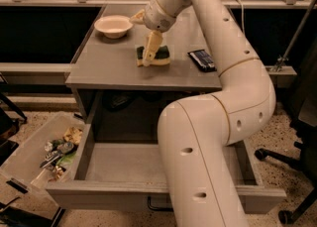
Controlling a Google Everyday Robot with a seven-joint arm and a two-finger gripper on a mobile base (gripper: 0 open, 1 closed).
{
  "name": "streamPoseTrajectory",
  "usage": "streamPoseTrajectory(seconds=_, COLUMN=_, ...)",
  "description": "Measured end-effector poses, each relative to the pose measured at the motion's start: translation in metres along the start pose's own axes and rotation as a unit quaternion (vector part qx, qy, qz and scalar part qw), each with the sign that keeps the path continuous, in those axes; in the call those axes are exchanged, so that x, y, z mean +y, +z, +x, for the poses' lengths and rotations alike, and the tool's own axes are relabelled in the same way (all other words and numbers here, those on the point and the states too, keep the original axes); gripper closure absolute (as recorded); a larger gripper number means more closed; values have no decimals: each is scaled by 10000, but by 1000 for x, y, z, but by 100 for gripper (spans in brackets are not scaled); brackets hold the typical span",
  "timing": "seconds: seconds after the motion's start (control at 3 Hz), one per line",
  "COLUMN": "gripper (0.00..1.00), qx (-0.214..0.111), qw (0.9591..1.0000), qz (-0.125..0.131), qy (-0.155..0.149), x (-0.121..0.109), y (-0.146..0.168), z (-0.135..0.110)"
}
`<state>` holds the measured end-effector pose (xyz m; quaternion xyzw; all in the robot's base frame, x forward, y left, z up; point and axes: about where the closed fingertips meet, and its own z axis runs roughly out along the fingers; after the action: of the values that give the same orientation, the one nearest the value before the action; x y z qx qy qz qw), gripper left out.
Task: Place sponge into top drawer
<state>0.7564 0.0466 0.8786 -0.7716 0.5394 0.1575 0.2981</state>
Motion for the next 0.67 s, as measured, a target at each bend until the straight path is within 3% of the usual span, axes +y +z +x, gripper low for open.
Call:
streamPoseTrajectory(seconds=0.33, gripper=0, qx=-527, qw=9985, qz=104, qy=133, x=1, y=14, z=25)
streamPoseTrajectory(seconds=0.67, gripper=0, qx=-1129, qw=9930, qz=239, qy=236, x=8, y=11, z=50)
